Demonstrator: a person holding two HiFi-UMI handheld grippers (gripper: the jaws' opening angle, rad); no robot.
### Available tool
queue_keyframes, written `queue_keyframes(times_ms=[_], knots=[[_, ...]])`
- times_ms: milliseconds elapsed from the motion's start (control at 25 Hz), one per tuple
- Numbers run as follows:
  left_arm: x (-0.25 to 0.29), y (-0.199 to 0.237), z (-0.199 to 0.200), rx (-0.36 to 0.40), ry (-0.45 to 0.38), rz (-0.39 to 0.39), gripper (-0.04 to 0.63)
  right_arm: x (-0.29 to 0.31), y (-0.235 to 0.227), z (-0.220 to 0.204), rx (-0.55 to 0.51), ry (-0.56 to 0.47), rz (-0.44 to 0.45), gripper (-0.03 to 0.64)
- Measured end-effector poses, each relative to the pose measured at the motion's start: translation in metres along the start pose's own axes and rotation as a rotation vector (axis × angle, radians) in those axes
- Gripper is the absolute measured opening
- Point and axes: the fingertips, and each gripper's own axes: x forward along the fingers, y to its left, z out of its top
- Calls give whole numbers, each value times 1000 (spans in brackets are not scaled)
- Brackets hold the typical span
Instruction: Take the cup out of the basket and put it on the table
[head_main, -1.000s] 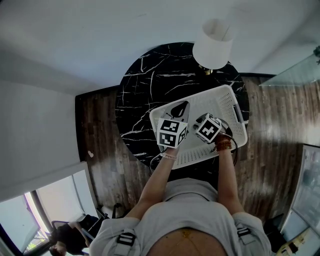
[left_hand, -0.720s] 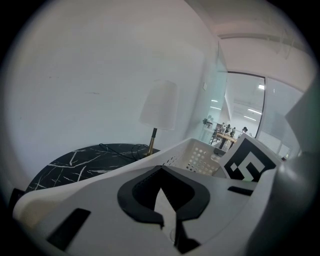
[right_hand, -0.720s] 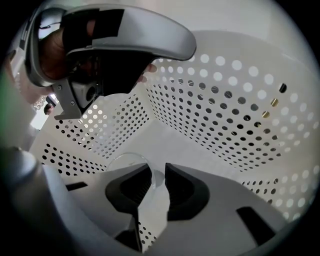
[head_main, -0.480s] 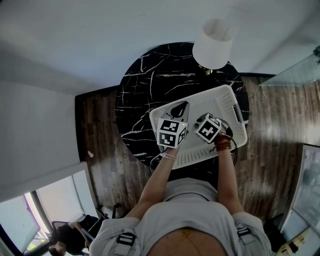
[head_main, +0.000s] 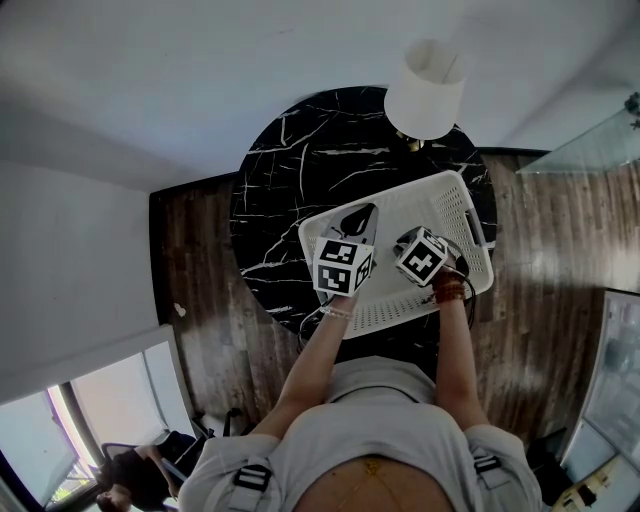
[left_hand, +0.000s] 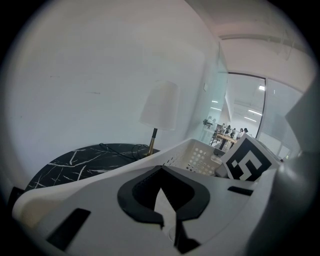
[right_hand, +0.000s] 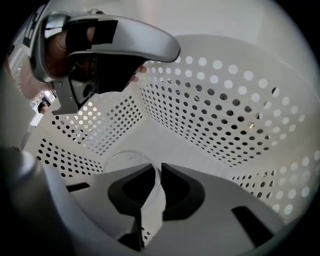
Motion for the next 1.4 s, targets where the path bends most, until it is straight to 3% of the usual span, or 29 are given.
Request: queue_keyframes(times_ms=[1040, 1400], knots=[[-2, -1, 6, 11, -15, -1, 5, -18, 0, 12, 25, -80, 3, 35], [-11, -5, 18, 26, -44, -4, 5, -40, -2, 25, 21, -152, -39, 35]])
